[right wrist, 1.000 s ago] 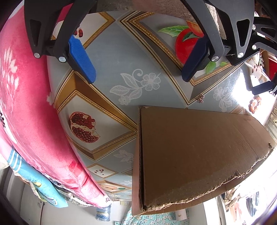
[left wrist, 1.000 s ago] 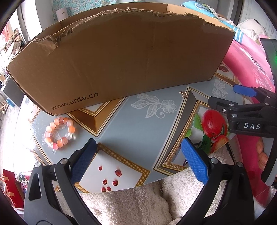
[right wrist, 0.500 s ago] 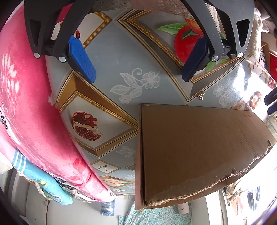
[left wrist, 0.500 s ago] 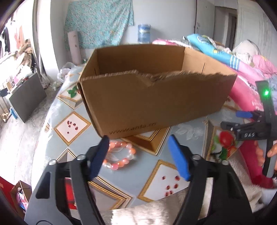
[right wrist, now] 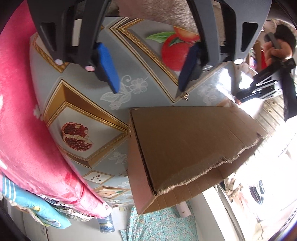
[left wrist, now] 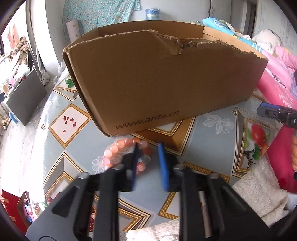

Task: Organize jewelry
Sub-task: 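Close the left gripper on the pink bead bracelet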

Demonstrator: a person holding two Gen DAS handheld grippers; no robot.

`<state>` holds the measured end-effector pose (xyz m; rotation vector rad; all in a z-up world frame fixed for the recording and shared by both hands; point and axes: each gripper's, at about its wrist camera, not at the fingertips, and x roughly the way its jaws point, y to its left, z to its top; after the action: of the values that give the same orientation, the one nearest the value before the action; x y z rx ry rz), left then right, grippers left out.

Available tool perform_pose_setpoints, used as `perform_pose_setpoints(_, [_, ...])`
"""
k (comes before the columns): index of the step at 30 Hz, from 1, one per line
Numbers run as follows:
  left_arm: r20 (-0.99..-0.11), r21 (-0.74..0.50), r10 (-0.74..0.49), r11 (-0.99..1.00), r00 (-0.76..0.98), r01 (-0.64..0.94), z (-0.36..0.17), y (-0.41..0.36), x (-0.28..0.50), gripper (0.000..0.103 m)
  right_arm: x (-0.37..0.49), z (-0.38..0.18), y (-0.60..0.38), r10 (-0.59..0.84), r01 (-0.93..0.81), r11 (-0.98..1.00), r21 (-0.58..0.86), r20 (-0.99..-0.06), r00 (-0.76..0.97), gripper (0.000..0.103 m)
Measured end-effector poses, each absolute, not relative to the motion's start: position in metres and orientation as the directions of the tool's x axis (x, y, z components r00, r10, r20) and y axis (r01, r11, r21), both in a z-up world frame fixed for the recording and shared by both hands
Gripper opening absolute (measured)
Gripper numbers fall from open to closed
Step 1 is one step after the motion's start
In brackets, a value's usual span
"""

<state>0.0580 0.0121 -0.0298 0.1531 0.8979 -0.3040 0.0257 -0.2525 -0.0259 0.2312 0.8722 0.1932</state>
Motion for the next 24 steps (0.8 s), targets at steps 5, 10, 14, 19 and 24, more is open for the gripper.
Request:
perform_pose_setpoints(5, [-0.786, -0.098, -0.317, 0.912, 0.531, 0.399, -0.028, 0.0, 0.045, 0.008, 0.023, -0.021, -0.246, 0.313, -0.124, 0.943, 0.309, -0.699, 0.642, 0.045])
perform_pose_setpoints(10, [-0.771, -0.135, -0.403, 0.86, 0.492, 0.493, -0.028, -0.034, 0.025, 0.009, 0.023, -0.016, -0.227, 0.343, -0.212, 0.939, 0.271, -0.681, 0.647, 0.039])
perform_pose_setpoints(14, [-0.762, -0.098, -0.403, 0.845, 0.506, 0.526, -0.029, -0.049, 0.023, 0.009, 0.031, -0.019, -0.21, 0.329, -0.251, 0.944, 0.215, -0.699, 0.636, 0.034])
perform_pose_setpoints(19, [-0.754, -0.116, -0.424, 0.838, 0.501, 0.534, -0.029, -0.053, 0.026, 0.009, 0.045, -0.023, -0.199, 0.327, -0.29, 0.94, 0.179, -0.715, 0.617, 0.025])
perform_pose_setpoints(24, [-0.75, -0.131, -0.438, 0.833, 0.496, 0.537, -0.029, -0.051, 0.028, 0.009, 0.055, -0.028, -0.192, 0.329, -0.322, 0.933, 0.158, -0.734, 0.593, 0.016])
